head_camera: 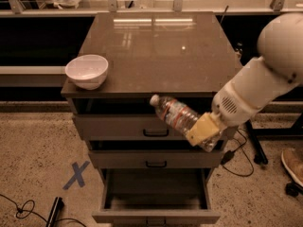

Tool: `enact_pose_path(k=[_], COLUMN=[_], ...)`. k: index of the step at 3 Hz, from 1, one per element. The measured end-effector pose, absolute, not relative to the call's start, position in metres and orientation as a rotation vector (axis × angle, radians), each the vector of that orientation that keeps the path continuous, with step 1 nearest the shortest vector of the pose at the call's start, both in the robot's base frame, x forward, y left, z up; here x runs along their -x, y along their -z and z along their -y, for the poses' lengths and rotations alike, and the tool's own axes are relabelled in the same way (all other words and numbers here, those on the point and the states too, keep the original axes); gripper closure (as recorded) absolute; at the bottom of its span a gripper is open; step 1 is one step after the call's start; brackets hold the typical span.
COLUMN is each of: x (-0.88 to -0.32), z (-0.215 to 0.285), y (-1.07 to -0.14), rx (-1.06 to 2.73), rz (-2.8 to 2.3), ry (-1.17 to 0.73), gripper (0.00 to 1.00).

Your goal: Place water bottle into bottom drawer

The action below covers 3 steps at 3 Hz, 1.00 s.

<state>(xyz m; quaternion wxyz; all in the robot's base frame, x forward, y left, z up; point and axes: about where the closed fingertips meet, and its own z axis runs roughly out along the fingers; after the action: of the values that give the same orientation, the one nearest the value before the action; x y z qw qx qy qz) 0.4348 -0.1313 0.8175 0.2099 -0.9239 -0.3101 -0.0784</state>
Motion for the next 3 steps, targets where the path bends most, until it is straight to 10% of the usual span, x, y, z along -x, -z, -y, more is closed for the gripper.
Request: enact_pose_path(k=[3], x=[-0.422], z=[0.129], y=[-0.773], rx=[2.516], rz=[1.247], ry=[0.342], gripper=[1.00])
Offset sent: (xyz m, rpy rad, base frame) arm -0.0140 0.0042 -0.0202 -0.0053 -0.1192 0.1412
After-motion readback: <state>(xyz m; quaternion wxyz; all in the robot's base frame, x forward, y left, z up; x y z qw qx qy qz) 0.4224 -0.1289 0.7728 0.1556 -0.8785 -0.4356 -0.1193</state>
